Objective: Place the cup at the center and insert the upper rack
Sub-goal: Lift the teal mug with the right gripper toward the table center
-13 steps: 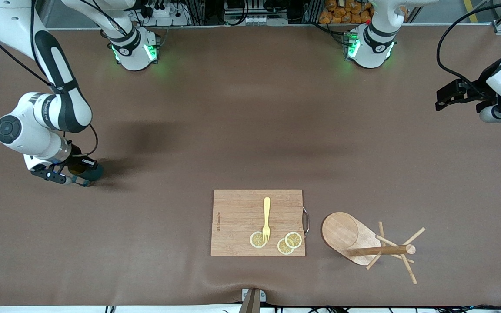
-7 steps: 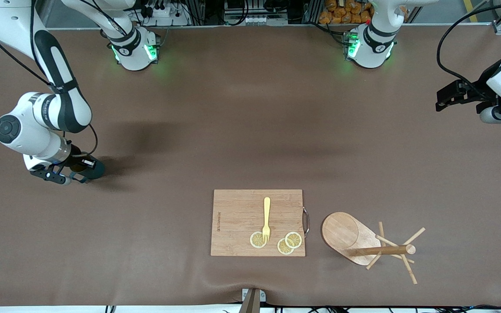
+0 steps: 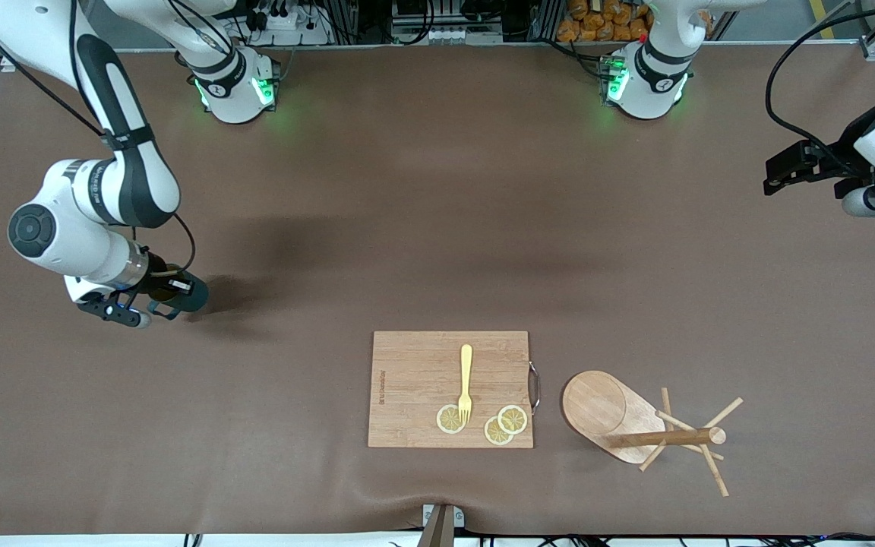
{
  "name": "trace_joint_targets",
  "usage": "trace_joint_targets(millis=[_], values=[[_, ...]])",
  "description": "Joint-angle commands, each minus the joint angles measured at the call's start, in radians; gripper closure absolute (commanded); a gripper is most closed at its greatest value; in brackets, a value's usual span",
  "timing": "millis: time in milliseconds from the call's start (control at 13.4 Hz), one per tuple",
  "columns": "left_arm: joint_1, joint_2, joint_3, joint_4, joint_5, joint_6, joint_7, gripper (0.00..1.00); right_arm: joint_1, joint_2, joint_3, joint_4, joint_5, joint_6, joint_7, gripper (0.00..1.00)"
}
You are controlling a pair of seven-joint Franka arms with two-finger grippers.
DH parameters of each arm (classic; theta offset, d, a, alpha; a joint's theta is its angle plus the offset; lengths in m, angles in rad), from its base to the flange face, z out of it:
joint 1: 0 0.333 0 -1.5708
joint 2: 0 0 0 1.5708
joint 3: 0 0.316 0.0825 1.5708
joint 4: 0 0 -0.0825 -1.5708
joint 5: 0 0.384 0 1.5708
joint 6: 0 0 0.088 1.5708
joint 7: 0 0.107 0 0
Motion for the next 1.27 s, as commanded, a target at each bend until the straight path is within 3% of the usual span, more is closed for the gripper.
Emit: trace_joint_targets(millis=[0,521,894,1191], values=[[0.003,0.007,-0.003,0.013,-0.010,0.001,0.010,0.00,0.073,-0.024,-0.003,-0.004,0.018,-0.012,0.143,1.00],[0.009,0.006,-0.003,0.013,-0.013,0.001,0.022,0.00,0.277,-0.047,0.012,0.043,0.026,-0.058,0.544,1.00],[0.009,0.012,-0.003,0.011,-0.019,0.009,0.024,0.00,0.426,-0.036,0.011,0.095,0.095,-0.060,0.796,1.00],[-0.009,0.021,-0.009,0.011,-0.021,0.009,0.018,0.00,0.556,0.026,0.011,0.228,0.093,-0.081,1.061,1.00]])
